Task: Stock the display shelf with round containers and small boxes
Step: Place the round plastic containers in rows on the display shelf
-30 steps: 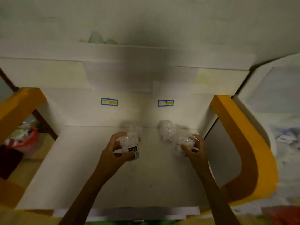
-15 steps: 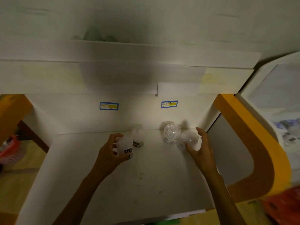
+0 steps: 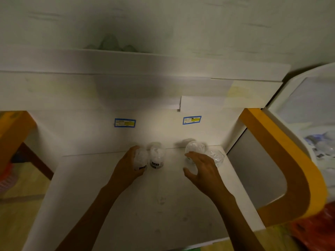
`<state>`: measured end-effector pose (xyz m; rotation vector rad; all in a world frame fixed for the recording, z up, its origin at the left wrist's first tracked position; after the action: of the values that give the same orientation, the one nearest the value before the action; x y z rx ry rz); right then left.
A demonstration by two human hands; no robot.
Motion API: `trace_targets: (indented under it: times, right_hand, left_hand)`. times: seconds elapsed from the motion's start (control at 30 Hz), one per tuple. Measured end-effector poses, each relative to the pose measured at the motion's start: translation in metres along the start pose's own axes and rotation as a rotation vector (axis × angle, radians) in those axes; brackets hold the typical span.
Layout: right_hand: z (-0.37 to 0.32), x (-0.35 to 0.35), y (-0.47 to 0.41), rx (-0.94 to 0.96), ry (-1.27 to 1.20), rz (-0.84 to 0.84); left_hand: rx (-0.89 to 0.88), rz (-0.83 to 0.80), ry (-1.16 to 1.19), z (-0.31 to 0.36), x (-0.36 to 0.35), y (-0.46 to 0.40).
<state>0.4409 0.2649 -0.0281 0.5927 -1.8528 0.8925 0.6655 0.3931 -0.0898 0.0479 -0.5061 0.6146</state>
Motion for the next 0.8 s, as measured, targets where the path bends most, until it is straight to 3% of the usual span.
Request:
trace_targets:
  times: [0.17,0.3,0.5,0.8]
  right_hand:
    - [0.000,0.002,0.012,-0.005,0.058,-0.040]
    - [0.002,0.014,0.026,-0.027,0.092,-0.046]
    - [0.019,0.036,0.058,-0.074,0.126,-0.053]
    - [0.069,0.128,0.143,-0.141,0.152,0.086]
  left_hand:
    - [0.001,0.035,-0.210,0.007,0.007,0.001]
    - [-0.163,0.084,-0.304,0.049,0.012,0.020]
    - [-0.291,-0.041,-0.413,0.101,-0.033,0.051]
    - [-0.475,-0.176,-0.423,0.199,-0.133,0.106]
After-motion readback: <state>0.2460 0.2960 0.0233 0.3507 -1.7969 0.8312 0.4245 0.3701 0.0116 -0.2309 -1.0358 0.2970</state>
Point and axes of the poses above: each hand's wrist, its own y-axis away from the middle knuckle, its own x-axis out of the back of the hand, z = x × y, the point moved 8 cm from there along -y, towards the middle knuckle, and after that the axes turned 9 degrees about y, right-handed, at the moved point
